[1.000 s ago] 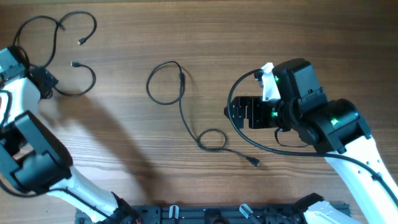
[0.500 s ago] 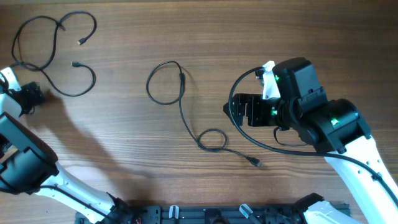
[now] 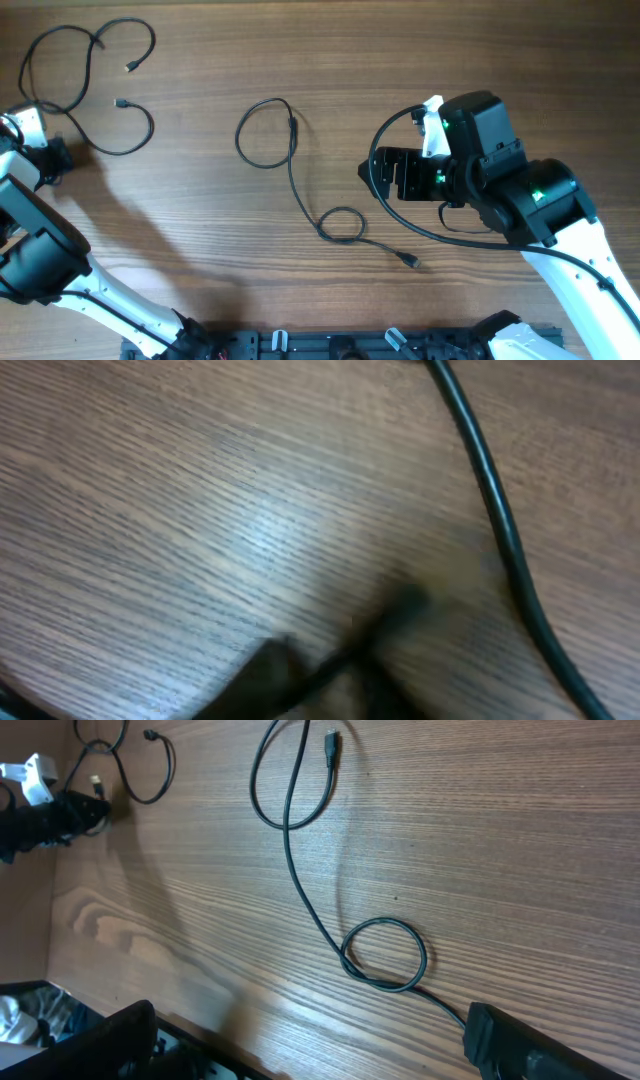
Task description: Untangle cables
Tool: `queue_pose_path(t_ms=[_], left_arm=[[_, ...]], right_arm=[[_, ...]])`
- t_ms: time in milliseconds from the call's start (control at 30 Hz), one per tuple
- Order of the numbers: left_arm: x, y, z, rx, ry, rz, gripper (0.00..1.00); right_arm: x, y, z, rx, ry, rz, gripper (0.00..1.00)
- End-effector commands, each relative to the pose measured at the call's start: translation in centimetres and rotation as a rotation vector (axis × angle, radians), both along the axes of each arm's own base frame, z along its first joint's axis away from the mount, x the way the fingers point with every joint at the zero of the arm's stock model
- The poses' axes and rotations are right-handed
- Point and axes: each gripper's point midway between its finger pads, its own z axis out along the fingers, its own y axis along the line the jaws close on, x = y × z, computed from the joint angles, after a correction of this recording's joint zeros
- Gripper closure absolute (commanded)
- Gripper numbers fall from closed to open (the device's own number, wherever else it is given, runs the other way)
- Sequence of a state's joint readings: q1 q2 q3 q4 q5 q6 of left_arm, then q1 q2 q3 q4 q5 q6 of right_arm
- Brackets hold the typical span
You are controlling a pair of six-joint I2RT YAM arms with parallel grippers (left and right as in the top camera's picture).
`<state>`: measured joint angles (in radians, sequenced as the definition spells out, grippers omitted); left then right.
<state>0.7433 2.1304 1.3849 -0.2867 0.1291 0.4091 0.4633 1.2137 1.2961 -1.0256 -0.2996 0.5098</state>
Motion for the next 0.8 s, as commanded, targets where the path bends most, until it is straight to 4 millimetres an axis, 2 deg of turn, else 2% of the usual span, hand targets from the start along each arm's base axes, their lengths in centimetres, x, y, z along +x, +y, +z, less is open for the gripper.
queue_pose_path(t_ms=[0, 100, 200, 233, 267, 400, 767], left_arm=[[-0.2, -0.6, -0.8, -0.046, 0.014, 0.016, 0.96], [-0.3, -0.9, 0.0, -0.095, -0.012, 0.106, 0.96], [-0.1, -1.2, 3.0, -0.124, -0.067, 0.187, 0.96], [0.1, -1.6, 4.0, -0.130, -0.084, 0.179, 0.96], [0.7, -2.8, 6.4, -0.155, -0.135, 0.137, 0.96], [1.9, -4.8, 8.6, -0.195, -0.192, 0.070, 0.96], [5.5, -8.5, 9.3, -0.172, -0.230, -0.041, 0.93]], right_arm=[[0.0, 0.3, 0.2, 0.018, 0.009, 0.001, 0.00], [0.0, 0.3, 0.2, 0.018, 0.009, 0.001, 0.00], [0.0, 0.3, 0.2, 0.015, 0.005, 0.007, 0.00], [0.0, 0.3, 0.2, 0.013, 0.002, 0.011, 0.00], [0.0, 0.3, 0.1, 0.006, -0.002, 0.021, 0.00], [-0.1, 0.3, 0.1, 0.004, -0.002, 0.025, 0.01], [-0.2, 0.2, 0.0, -0.006, -0.005, 0.039, 0.00]])
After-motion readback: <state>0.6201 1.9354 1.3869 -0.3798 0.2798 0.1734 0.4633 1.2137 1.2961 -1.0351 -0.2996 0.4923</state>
